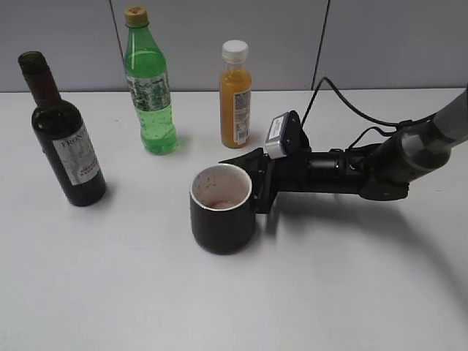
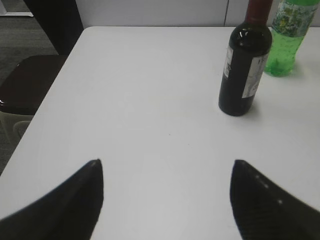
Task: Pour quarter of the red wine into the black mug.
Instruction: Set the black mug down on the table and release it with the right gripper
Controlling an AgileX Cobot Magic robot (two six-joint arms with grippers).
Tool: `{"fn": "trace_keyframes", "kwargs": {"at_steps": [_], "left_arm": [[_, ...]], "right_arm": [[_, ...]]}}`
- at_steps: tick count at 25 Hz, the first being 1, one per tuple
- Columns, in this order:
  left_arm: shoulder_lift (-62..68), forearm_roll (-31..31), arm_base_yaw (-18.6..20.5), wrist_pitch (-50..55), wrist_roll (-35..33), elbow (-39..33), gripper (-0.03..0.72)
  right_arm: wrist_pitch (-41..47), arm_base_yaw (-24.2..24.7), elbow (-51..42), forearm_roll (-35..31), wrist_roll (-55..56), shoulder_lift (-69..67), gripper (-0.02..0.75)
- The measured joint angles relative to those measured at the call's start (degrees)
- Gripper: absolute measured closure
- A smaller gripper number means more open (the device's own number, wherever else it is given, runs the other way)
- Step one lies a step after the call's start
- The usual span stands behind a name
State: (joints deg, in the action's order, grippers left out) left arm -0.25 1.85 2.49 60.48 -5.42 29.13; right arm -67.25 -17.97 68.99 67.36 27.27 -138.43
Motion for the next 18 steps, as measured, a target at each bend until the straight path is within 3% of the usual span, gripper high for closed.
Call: {"fn": "trace_keyframes", "kwargs": {"at_steps": [7, 18], "left_arm": [[0.0, 0.0, 0.0, 0.0, 0.0, 0.0, 0.099], [0.0, 0.0, 0.0, 0.0, 0.0, 0.0, 0.099]], "right_arm": [[-1.3, 1.5, 0.0, 1.2, 0.1, 0.6, 0.498], [-2.0, 7.4, 0.0, 11.5, 3.4, 3.6, 0.477]]}}
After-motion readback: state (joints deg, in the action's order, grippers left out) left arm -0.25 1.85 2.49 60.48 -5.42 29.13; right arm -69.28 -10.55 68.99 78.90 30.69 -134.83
